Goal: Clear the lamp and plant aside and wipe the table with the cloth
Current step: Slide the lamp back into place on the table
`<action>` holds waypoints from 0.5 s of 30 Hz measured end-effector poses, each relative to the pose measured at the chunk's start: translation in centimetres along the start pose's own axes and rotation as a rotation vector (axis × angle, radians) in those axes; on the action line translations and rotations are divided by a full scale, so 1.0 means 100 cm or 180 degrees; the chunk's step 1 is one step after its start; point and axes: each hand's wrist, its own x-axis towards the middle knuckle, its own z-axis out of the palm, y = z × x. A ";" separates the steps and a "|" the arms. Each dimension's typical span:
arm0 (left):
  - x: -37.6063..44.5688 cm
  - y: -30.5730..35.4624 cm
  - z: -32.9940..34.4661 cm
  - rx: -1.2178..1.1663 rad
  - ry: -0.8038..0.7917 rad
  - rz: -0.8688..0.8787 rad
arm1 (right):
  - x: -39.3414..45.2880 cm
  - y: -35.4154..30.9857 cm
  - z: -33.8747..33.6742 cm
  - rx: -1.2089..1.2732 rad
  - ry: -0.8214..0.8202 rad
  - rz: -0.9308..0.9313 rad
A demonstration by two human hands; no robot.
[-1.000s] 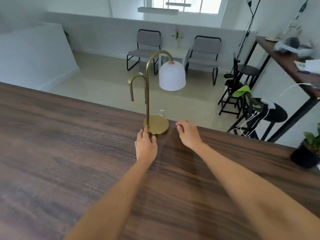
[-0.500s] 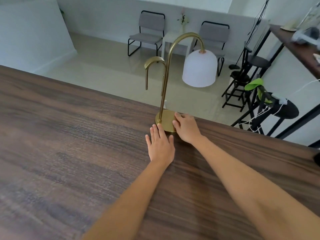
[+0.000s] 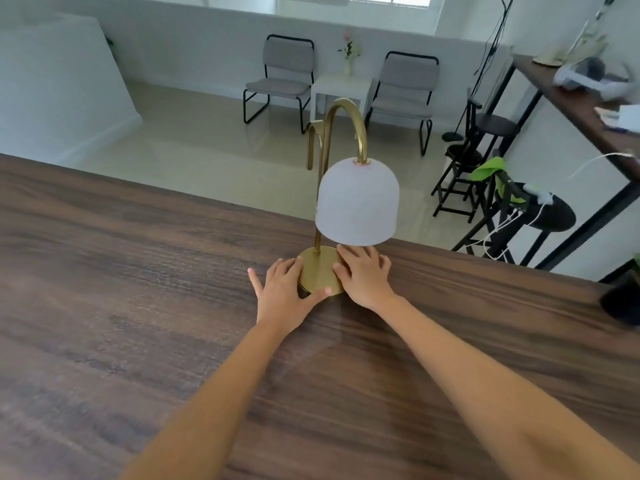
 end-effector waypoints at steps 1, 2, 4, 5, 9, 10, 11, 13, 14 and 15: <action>-0.002 0.000 0.000 -0.0036 -0.0050 0.0050 | -0.002 0.000 0.003 0.0023 -0.0058 0.0000; -0.002 0.003 0.000 -0.0058 -0.0114 0.0102 | -0.007 0.003 0.002 0.0044 -0.0033 0.0028; 0.000 0.003 -0.002 -0.0056 -0.0215 0.0175 | -0.013 0.007 0.004 0.0023 0.0020 0.0076; 0.002 0.007 -0.003 -0.0042 -0.0282 0.0242 | -0.017 0.012 0.002 -0.0003 0.0022 0.0133; 0.007 0.039 0.005 0.0017 -0.0546 0.0508 | -0.036 0.042 -0.013 -0.0030 0.0064 0.0511; 0.008 0.050 0.011 0.0021 -0.0612 0.0563 | -0.042 0.052 -0.018 -0.0059 0.0102 0.0595; 0.009 0.061 0.018 0.0029 -0.0664 0.0622 | -0.048 0.062 -0.024 -0.0103 0.0139 0.0668; 0.010 0.087 0.034 0.0043 -0.0757 0.0765 | -0.060 0.087 -0.037 -0.0183 0.0238 0.0829; 0.011 0.102 0.043 0.0038 -0.0801 0.0829 | -0.066 0.102 -0.043 -0.0188 0.0283 0.0923; 0.012 0.119 0.052 0.0037 -0.0847 0.0892 | -0.072 0.116 -0.050 -0.0164 0.0322 0.1031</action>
